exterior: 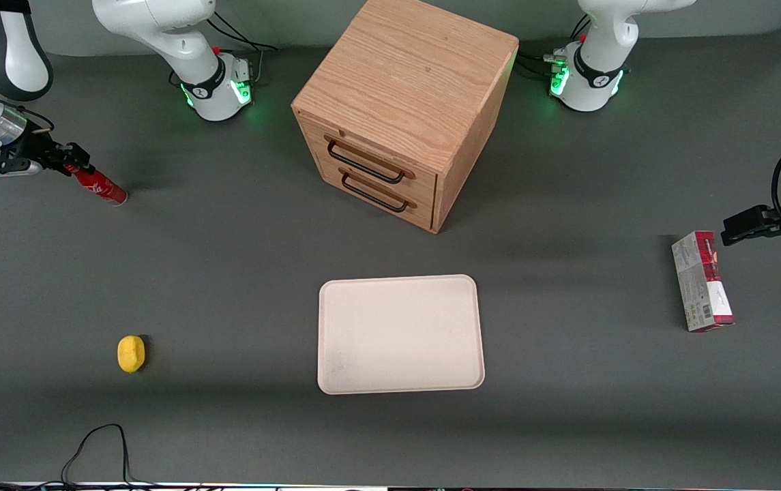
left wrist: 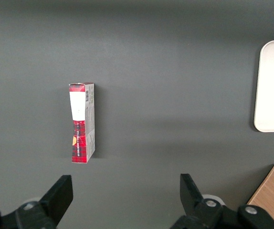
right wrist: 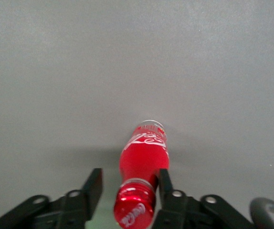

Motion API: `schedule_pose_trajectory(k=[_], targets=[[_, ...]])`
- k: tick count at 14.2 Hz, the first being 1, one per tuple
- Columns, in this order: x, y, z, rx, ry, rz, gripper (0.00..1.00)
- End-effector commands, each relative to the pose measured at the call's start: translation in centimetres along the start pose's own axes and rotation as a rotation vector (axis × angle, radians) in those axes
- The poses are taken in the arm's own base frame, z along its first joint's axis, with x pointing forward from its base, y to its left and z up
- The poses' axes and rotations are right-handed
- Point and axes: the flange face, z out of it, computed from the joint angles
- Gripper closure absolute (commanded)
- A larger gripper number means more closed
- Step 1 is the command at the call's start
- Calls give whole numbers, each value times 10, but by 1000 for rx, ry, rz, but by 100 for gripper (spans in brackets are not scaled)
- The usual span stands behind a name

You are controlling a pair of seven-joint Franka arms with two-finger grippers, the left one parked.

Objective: Place coke bottle on tray
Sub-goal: 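Close the right gripper on the bottle and lift it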

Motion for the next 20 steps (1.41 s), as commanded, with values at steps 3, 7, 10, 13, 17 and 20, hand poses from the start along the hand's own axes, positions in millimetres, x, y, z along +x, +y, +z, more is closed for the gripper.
schedule_pose_trajectory(k=[3, 7, 10, 13, 17, 20], targets=[[-3, -1, 0, 1, -29, -22, 100], [36, -39, -37, -59, -90, -9, 100], [95, -110, -104, -108, -92, -6, 100], [169, -171, -169, -81, -144, -25, 100], [246, -246, -230, -90, -138, -80, 100], [278, -319, -265, -96, -66, -129, 100]])
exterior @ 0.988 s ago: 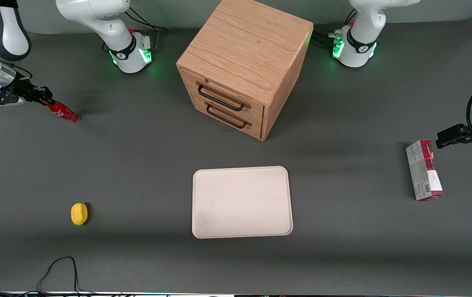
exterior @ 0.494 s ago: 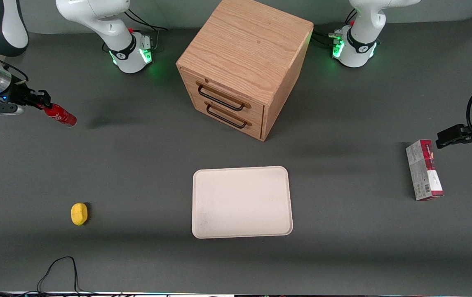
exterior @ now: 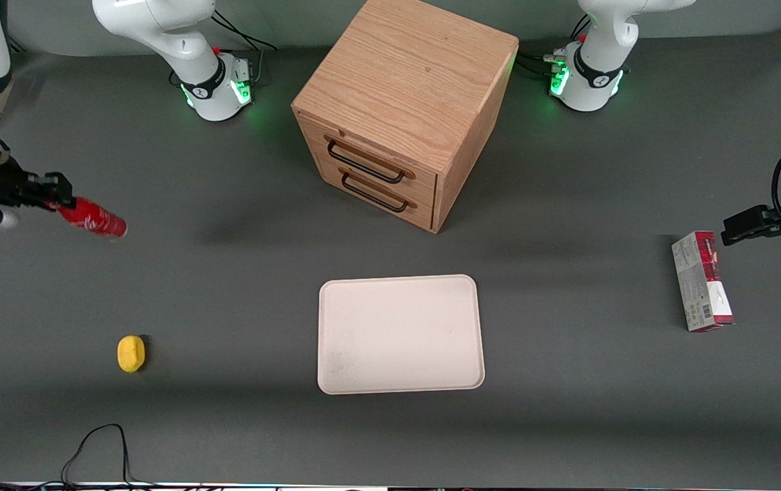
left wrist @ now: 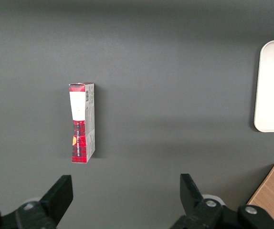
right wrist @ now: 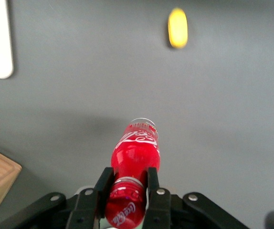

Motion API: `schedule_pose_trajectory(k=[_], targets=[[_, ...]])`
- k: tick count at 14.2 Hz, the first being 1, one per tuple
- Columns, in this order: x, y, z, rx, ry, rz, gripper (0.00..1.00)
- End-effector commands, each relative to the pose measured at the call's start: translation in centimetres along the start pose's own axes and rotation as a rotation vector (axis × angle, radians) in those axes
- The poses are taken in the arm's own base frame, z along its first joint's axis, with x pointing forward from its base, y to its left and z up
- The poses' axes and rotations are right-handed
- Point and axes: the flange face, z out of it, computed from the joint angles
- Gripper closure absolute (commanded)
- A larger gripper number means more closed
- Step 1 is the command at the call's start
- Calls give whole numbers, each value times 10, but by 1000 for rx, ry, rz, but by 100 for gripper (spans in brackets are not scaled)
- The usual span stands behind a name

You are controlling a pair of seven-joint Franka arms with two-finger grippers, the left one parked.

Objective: Place coke bottle on tray
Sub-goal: 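Carry the bottle to the white tray and stand it upright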

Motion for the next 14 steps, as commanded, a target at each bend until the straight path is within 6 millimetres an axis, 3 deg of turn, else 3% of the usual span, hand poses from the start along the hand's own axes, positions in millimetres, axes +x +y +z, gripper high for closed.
schedule_pose_trajectory(k=[1, 4, 5, 9, 11, 14], targets=[[41, -59, -43, 24, 29, -25, 100], [79, -125, -64, 47, 64, -75, 100], [90, -146, -62, 65, 79, -93, 100], [139, -224, -10, 168, 136, -153, 97], [161, -259, 27, 197, 174, -173, 96], [189, -293, 83, 155, 237, -209, 96]])
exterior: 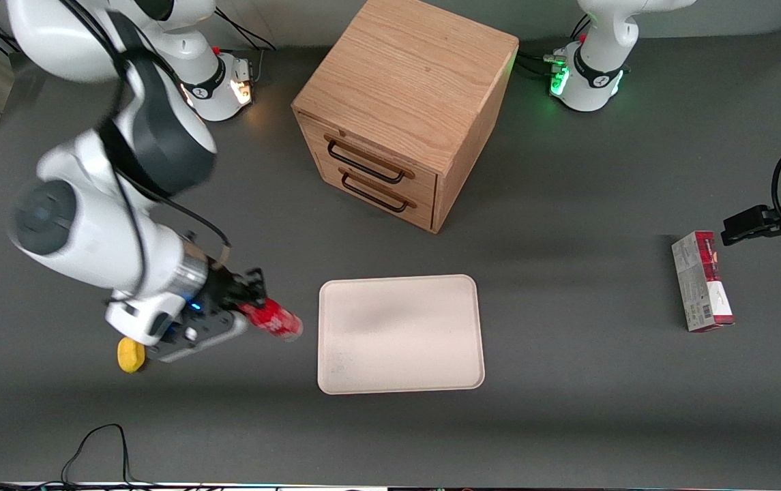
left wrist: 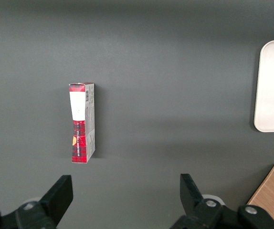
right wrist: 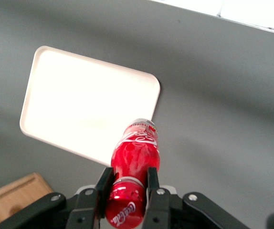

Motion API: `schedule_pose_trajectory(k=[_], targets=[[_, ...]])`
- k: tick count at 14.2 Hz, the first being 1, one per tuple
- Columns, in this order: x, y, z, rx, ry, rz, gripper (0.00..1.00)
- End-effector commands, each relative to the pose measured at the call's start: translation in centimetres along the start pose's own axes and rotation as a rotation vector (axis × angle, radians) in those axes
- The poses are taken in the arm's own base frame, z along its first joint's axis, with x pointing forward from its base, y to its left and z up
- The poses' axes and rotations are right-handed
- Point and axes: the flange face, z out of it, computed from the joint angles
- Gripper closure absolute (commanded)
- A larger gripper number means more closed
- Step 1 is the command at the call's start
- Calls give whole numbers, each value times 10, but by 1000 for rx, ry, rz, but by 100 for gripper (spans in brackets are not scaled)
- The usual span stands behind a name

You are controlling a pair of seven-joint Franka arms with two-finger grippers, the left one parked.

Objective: Place coke bottle on tray
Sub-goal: 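Carry the bottle to the white tray and stand it upright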

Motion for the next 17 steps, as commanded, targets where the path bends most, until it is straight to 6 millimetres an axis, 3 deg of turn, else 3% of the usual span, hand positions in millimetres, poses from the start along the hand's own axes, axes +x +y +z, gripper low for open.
schedule_pose_trajectory(k=[1, 6, 15, 16, 17], targets=[[21, -14, 43, -35, 62, -13, 96], [32, -10, 123, -13, 83, 4, 95], [24, -9, 170, -6, 74, 64, 72], [25, -9, 170, -6, 81, 64, 51], [26, -8, 167, -6, 86, 65, 1]])
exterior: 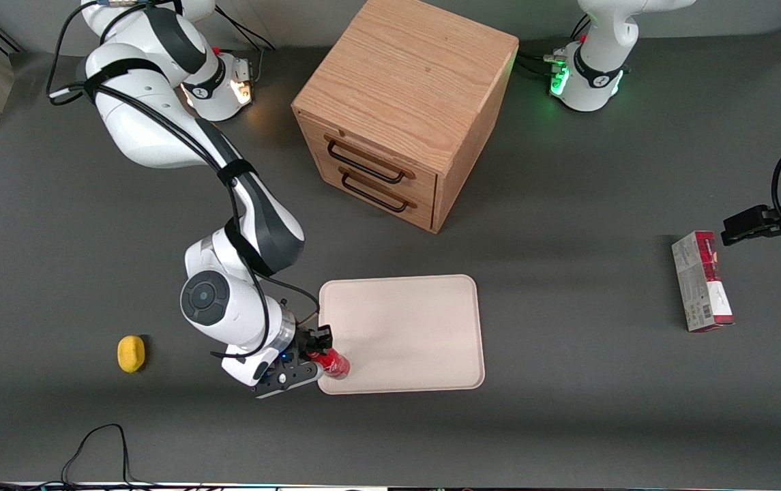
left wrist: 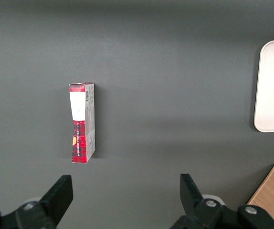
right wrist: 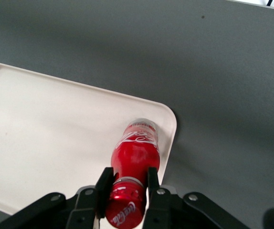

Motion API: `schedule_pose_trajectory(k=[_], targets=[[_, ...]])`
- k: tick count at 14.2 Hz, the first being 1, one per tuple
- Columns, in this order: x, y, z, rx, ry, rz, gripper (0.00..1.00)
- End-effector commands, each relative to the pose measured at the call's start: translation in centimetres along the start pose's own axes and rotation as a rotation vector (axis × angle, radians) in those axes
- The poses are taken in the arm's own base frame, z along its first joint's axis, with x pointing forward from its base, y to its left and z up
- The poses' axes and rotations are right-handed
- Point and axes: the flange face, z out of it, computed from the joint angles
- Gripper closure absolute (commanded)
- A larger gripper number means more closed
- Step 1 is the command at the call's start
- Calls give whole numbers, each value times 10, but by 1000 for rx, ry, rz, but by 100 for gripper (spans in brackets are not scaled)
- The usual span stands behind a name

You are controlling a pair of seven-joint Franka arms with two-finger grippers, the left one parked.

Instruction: Place coke bottle on tray

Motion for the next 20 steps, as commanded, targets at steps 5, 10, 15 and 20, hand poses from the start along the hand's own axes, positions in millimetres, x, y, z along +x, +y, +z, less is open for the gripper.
schedule_pose_trajectory(k=[5, 10, 15, 20], targets=[[-5, 4, -110, -30, 49, 62, 0], [-106, 101, -254, -67, -59, 283, 0], [-223, 169, -334, -117, -90, 388, 0], [-253, 198, -357, -169, -111, 387, 0]])
